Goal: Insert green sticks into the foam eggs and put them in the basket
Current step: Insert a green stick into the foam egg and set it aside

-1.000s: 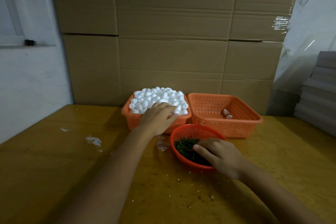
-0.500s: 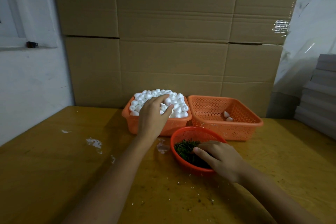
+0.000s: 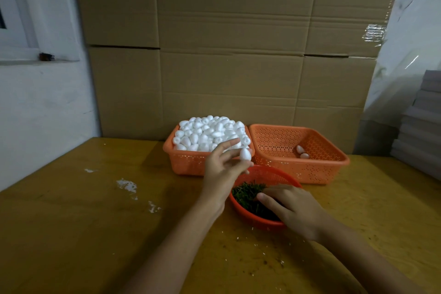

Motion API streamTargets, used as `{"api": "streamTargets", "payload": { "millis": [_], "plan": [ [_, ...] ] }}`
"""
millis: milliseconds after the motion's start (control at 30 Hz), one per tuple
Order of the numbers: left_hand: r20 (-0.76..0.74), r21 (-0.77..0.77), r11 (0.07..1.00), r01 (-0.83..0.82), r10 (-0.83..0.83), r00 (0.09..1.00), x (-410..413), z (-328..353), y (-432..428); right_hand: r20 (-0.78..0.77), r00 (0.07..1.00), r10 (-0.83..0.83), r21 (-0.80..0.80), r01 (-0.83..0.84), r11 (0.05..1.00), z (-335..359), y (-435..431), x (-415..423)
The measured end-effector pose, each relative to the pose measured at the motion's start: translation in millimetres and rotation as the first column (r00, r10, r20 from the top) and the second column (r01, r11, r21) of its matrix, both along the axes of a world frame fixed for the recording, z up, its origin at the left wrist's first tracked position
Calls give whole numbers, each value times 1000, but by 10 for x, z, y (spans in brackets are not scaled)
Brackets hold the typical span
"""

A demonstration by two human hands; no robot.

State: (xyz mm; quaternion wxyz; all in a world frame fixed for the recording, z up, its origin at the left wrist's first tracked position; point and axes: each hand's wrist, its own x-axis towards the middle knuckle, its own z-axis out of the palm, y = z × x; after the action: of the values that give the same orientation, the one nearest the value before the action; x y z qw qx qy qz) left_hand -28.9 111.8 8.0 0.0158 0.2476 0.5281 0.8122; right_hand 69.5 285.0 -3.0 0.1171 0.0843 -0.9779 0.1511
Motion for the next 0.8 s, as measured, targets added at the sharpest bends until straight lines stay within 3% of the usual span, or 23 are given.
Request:
{"api": "streamTargets", "payload": {
  "millis": [367, 667, 800],
  "plan": [
    [-97, -163, 987, 6, -22, 995, 106, -138, -73, -58, 995, 82, -79, -87, 993, 48, 71, -21],
    [-130, -213, 977, 23, -51, 990, 171, -179, -18, 93, 990, 106, -141, -92, 986, 192, 166, 87],
    [-129, -211, 977, 25, -53, 990, 175, -178, -1, 52, 997, 62, -193, -51, 980, 174, 159, 128]
  ]
}}
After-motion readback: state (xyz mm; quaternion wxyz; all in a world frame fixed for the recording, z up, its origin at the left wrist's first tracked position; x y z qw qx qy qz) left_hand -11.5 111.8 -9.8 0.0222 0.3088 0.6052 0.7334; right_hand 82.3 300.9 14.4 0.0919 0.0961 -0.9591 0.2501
